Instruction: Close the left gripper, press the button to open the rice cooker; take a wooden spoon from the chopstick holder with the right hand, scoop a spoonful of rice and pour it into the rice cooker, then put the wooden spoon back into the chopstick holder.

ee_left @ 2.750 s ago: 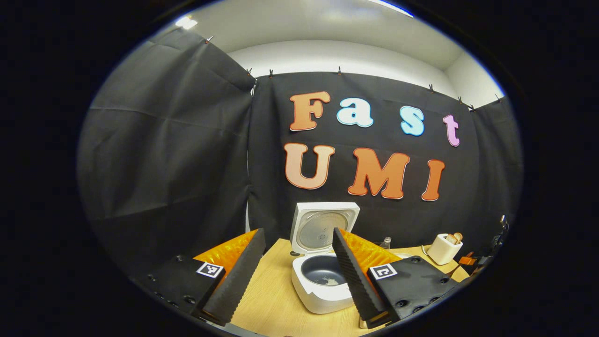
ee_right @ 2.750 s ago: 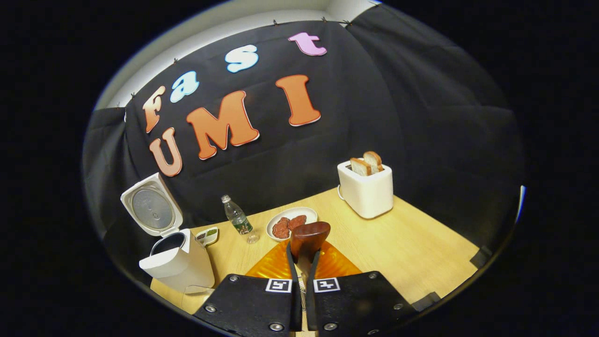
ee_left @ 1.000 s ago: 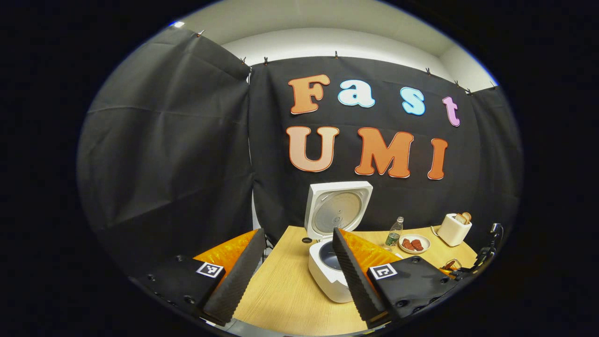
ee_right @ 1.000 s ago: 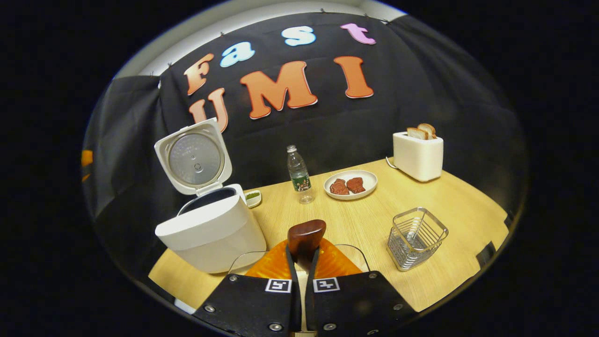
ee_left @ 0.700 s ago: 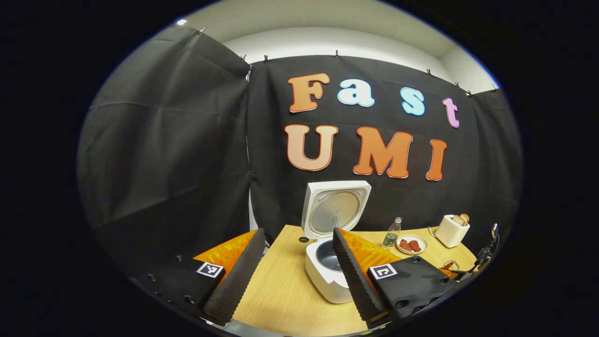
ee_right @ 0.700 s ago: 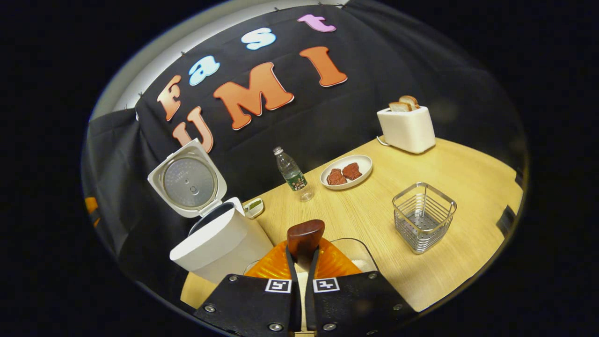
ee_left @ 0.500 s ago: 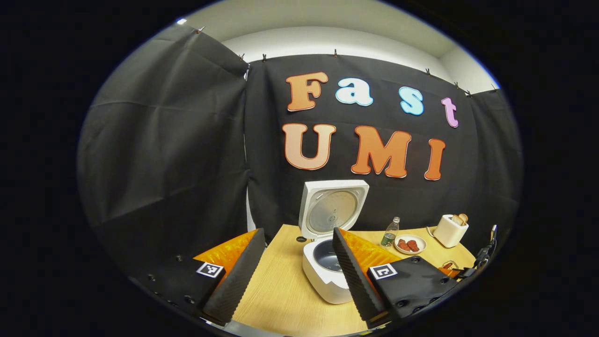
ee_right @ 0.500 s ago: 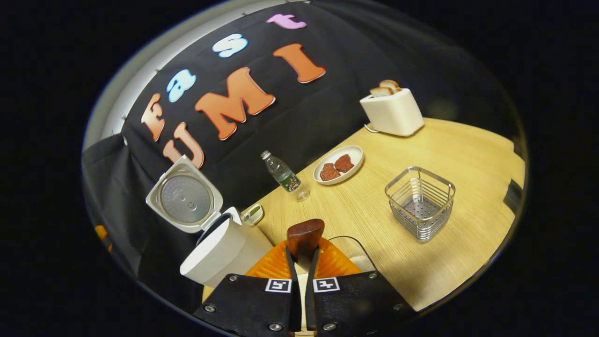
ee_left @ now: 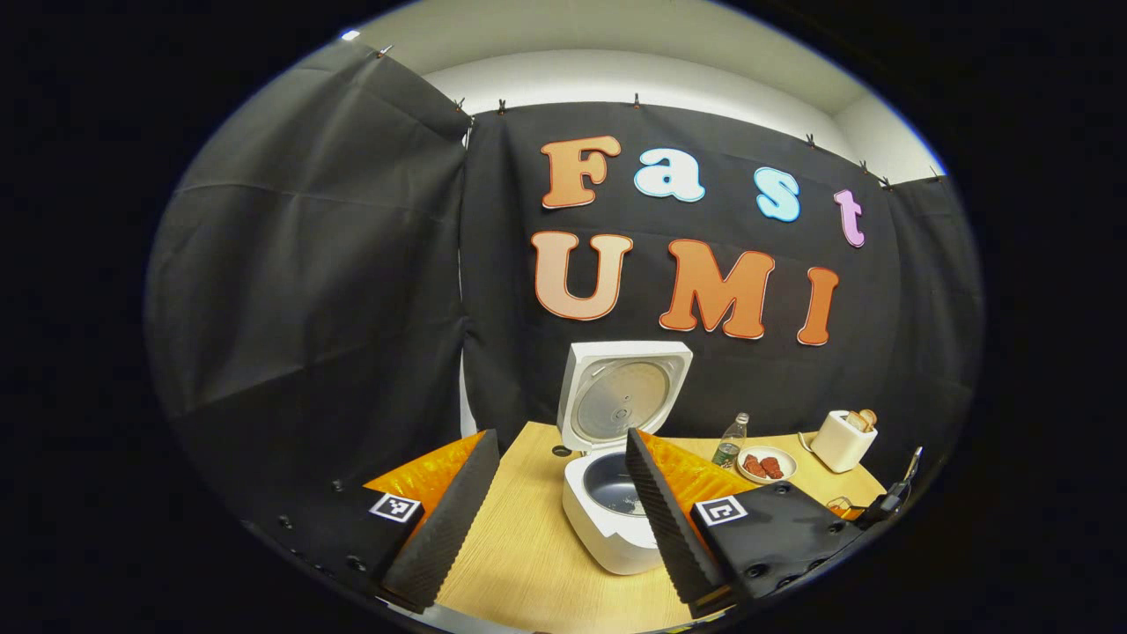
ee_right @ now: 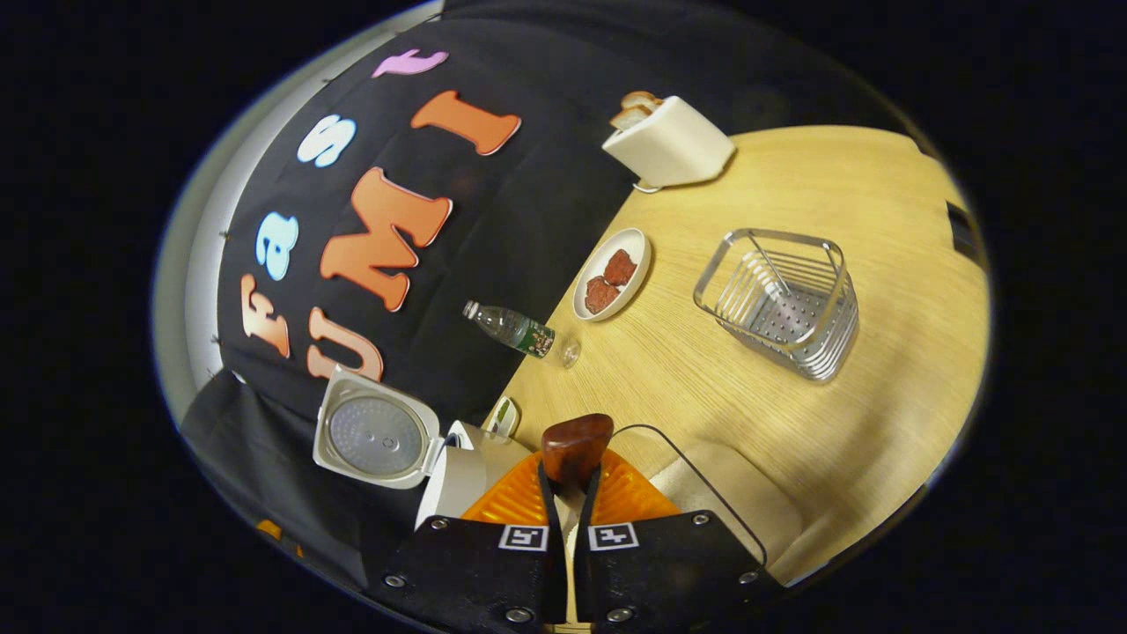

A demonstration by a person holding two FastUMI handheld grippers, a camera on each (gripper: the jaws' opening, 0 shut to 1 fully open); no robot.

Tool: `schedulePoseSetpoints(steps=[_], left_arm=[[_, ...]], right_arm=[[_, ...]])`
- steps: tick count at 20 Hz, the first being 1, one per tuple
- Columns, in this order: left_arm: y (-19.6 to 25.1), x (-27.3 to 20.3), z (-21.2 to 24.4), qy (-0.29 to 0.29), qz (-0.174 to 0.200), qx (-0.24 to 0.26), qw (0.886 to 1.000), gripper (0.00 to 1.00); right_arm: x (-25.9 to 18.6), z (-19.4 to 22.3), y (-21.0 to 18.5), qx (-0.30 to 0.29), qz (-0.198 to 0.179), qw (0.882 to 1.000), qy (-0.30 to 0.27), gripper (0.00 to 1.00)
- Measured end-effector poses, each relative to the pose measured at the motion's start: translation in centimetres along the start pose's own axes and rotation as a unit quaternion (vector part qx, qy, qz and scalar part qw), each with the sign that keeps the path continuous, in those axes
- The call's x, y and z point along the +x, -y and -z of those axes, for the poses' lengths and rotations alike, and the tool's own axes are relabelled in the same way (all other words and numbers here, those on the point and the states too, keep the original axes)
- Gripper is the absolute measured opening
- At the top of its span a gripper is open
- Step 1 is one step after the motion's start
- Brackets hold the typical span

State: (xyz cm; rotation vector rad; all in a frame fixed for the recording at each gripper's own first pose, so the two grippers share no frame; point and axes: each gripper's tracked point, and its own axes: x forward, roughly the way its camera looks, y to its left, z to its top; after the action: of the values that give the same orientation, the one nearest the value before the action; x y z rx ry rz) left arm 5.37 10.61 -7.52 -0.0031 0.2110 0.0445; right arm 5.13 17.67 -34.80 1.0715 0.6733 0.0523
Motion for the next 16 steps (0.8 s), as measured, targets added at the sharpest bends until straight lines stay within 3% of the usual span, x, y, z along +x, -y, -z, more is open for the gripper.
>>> schedulePoseSetpoints(steps=[9, 16], left_arm=[[0.4, 0.4, -0.6, 0.010, 0.002, -0.003, 1.000, 0.98], [0.5, 1.0, -1.2, 0.019, 0.004, -0.008, 1.000, 0.98]], right_arm=[[-1.7, -1.9, -3.4, 0.086, -0.035, 0.996, -0.007, 0.02], [-3.1, -3.2, -8.1, 0.109, -0.054, 0.993, -0.013, 0.02]])
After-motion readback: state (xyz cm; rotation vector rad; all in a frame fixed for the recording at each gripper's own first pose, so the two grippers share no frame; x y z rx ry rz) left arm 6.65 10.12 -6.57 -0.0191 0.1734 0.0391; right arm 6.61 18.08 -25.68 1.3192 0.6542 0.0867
